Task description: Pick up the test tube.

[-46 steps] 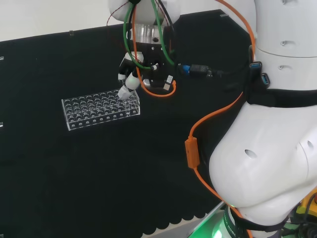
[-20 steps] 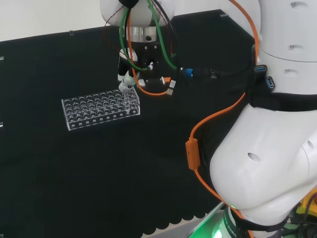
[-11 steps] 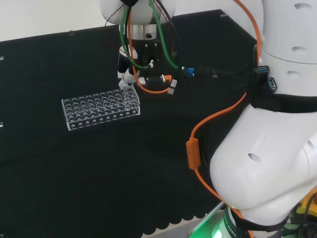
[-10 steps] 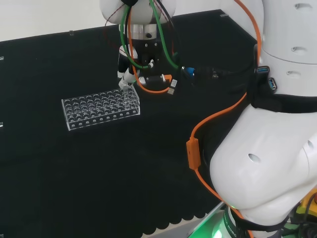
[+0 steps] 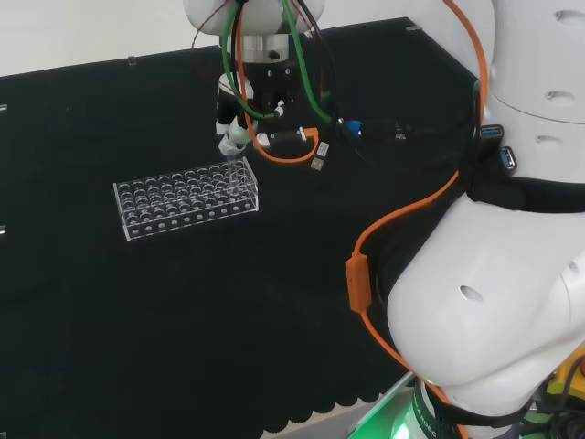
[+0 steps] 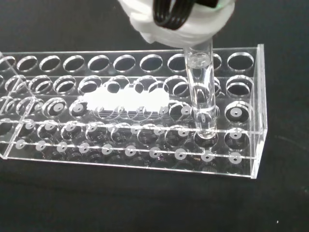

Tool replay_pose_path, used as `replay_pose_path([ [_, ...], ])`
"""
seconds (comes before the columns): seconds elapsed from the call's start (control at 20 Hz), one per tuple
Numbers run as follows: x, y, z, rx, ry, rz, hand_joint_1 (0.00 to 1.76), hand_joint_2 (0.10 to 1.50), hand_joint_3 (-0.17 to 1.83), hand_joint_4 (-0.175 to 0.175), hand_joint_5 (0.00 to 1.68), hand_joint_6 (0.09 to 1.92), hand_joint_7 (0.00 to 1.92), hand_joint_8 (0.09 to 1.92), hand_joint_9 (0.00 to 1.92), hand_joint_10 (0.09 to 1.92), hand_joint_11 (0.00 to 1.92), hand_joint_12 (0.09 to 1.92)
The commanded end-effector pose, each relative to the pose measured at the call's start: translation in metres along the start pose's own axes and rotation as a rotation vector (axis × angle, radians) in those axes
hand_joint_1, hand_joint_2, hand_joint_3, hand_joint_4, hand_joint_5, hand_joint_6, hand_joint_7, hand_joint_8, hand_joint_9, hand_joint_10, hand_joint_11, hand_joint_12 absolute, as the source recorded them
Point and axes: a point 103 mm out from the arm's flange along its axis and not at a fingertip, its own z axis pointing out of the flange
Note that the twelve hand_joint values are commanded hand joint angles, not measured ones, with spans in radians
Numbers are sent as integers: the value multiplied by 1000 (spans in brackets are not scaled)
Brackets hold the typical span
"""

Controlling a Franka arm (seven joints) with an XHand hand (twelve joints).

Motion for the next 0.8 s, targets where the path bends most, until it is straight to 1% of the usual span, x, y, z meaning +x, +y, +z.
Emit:
replay_pose_path([
  [0.05,2,-2,-14,-13,-19,-8,1415,950,45,-175,1247,540,1405,555,1219,399,513,1368],
  [0.3,4,-4,-28,-26,-38,-15,1416,947,40,-175,1261,512,1420,527,1239,359,516,1364],
  [0.8,10,-15,-60,-56,-61,-33,1416,946,38,-175,1266,504,1425,520,1245,349,516,1363],
])
